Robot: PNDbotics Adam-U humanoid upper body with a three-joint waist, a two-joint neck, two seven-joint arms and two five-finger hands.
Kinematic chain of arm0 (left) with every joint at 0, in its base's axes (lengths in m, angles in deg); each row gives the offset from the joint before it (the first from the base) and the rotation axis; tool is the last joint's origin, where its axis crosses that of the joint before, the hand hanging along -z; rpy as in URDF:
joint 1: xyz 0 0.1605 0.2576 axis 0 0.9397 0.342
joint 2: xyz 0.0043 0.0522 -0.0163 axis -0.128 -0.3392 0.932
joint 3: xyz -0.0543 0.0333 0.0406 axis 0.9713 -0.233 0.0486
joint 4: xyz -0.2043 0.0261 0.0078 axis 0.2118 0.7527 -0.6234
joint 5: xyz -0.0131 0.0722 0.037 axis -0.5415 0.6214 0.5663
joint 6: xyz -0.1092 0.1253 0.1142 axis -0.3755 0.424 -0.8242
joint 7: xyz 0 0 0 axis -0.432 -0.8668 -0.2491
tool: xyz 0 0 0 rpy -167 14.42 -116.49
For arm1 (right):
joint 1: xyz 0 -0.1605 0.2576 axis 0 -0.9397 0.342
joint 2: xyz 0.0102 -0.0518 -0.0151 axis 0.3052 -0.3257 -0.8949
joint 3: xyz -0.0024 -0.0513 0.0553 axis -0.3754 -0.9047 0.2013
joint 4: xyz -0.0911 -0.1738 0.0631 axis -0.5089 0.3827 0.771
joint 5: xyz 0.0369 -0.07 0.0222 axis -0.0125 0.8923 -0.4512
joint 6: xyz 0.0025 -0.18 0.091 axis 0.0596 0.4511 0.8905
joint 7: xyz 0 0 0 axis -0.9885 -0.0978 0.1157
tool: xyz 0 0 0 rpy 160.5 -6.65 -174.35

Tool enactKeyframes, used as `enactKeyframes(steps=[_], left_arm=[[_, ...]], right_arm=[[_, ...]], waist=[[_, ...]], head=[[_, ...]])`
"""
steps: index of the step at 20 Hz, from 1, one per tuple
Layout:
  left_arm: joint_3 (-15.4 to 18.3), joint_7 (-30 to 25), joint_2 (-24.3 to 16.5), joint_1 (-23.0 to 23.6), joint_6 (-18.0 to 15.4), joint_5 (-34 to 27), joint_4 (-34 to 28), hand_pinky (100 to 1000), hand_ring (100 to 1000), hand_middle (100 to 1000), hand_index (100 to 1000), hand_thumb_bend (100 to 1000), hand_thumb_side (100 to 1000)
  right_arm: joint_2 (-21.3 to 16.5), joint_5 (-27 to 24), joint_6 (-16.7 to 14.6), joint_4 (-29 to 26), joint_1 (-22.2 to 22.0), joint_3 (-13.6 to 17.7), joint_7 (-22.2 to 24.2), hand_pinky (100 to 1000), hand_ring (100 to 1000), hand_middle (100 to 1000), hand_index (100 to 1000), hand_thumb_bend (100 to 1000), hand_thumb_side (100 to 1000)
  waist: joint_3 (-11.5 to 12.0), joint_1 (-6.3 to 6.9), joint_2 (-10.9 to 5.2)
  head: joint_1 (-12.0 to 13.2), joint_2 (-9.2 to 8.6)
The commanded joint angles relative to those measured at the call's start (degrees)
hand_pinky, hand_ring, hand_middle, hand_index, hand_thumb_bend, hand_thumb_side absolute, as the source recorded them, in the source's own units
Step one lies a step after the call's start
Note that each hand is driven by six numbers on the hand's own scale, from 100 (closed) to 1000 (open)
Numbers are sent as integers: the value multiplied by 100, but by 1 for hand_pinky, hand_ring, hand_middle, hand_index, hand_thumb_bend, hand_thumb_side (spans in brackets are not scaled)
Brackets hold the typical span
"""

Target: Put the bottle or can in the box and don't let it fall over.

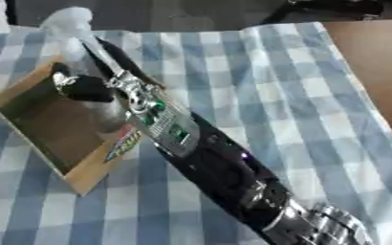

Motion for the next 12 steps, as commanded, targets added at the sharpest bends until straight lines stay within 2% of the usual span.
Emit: enactKeyframes(steps=[1,5,12], left_arm=[[88,22,-187,-20,-1,-14,-47,726,639,605,813,182,443],[96,30,-191,3,-2,-12,-43,726,639,604,813,181,444],[105,35,-199,29,-6,-14,-39,725,637,604,812,180,444]], right_arm=[[-53,-205,-28,-165,92,20,-1,1000,909,850,977,100,305],[-100,-352,-34,-204,18,19,-32,1000,907,846,980,100,376],[-171,-373,-18,-206,-120,-9,-79,1000,904,831,974,100,400]], waist=[[1,41,-187],[-26,48,-200],[-61,63,-219]], head=[[27,13],[64,29],[112,46]])
